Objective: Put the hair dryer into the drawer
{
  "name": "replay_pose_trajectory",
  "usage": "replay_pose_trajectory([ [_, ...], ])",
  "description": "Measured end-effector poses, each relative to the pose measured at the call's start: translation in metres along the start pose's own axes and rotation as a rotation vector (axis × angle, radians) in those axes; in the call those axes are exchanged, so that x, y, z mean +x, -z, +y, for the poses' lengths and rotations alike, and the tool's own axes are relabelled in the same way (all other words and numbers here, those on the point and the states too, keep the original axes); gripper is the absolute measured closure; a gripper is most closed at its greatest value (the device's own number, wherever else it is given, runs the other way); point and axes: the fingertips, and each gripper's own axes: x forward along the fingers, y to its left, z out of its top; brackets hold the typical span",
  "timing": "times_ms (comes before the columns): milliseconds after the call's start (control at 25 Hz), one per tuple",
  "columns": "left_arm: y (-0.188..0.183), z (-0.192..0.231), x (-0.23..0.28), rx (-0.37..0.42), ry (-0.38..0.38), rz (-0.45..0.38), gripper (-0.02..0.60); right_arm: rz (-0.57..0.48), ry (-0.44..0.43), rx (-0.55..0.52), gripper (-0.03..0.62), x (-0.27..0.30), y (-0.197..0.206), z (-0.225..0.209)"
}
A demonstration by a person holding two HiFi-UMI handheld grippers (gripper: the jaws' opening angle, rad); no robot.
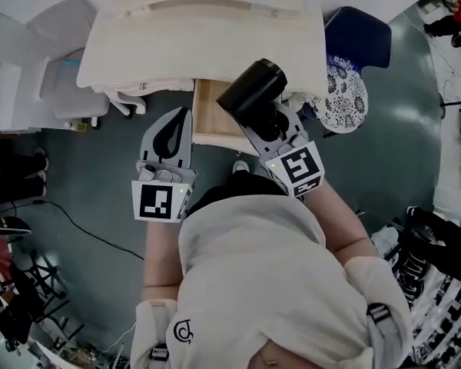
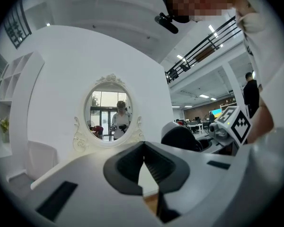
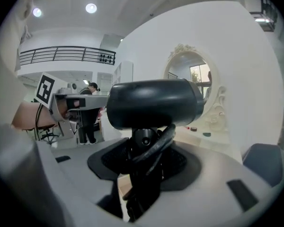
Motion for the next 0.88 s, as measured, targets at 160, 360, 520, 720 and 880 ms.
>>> replay_pose_trajectory([
  [160, 0.016, 0.007, 0.021, -0.026, 0.002, 0.015, 0.571, 0.094, -0.101, -0.013, 0.390, 0.034, 0.037, -0.007],
  [360, 0.038, 0.020, 0.037, -0.062, 0.025, 0.036, 0.571, 0.249, -0.162, -0.023, 0.390, 0.072, 0.097, -0.007],
  [520, 0.060, 0.034, 0.043, -0.090, 0.048, 0.079, 0.569, 0.365, -0.189, -0.061, 0.390, 0.095, 0.139, -0.002],
  [720, 0.080, 0.054, 0.039, -0.120, 0.071, 0.134, 0.571, 0.505, -0.245, -0.108, 0.390, 0.111, 0.190, 0.010],
  [880, 0.099, 0.064, 0.040, -0.151, 0.080, 0.158, 0.569, 0.593, -0.293, -0.118, 0.390, 0.125, 0.224, 0.009],
])
